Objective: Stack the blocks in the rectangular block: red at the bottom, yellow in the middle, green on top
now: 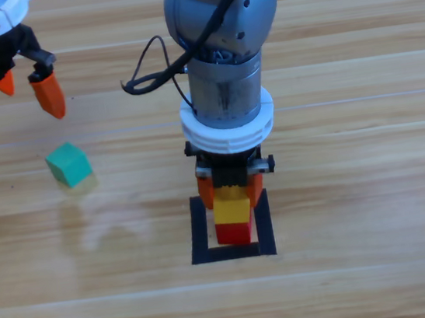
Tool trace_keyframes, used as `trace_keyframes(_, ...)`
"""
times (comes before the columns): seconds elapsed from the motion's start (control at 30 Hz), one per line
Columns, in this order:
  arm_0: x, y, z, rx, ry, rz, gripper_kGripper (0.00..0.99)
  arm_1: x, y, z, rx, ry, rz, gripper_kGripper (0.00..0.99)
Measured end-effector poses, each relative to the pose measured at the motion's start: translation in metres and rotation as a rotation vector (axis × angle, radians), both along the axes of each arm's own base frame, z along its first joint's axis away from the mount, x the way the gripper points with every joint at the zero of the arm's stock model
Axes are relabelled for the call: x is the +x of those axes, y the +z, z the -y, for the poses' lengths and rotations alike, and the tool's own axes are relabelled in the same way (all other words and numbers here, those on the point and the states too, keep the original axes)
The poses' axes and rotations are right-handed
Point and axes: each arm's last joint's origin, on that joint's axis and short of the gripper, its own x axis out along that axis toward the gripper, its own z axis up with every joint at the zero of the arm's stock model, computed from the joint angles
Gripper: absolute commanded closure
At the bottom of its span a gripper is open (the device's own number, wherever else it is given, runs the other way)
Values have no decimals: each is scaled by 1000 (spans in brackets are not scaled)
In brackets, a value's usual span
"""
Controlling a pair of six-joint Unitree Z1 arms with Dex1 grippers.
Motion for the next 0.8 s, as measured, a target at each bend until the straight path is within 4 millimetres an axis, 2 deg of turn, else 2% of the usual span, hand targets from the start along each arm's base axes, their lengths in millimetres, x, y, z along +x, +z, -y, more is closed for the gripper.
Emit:
trace_keyframes(0.1,-2,-4,12,1,-16,-8,0,0,1,0,1,0,5,964)
trace_keyframes(0.13,-2,-7,15,3,-19,-14,0,0,0,0,0,0,5,850)
trace_keyframes(0.17,-1,-10,18,6,-22,-23,0,0,0,0,0,0,6,679)
trace_keyframes(0.2,0,-12,20,7,-25,-27,0,0,0,0,-1,0,7,272)
trace_keyframes(0.23,1,-17,22,11,-28,-38,0,0,0,0,-3,0,9,44)
trace_keyframes(0.27,1,-20,24,13,-31,-46,1,1,0,0,-5,0,11,0)
trace_keyframes(0.47,4,-28,25,19,-20,-61,1,1,-1,0,-15,12,14,0)
trace_keyframes(0.6,8,-38,26,33,7,-77,1,1,5,2,-13,77,43,0)
trace_keyframes(0.7,11,-47,27,36,14,-86,1,-1,30,7,5,162,105,0)
trace_keyframes(0.77,12,-53,27,38,17,-92,1,-5,57,14,41,242,155,0)
trace_keyframes(0.8,12,-54,28,38,20,-91,1,-11,81,20,75,308,193,0)
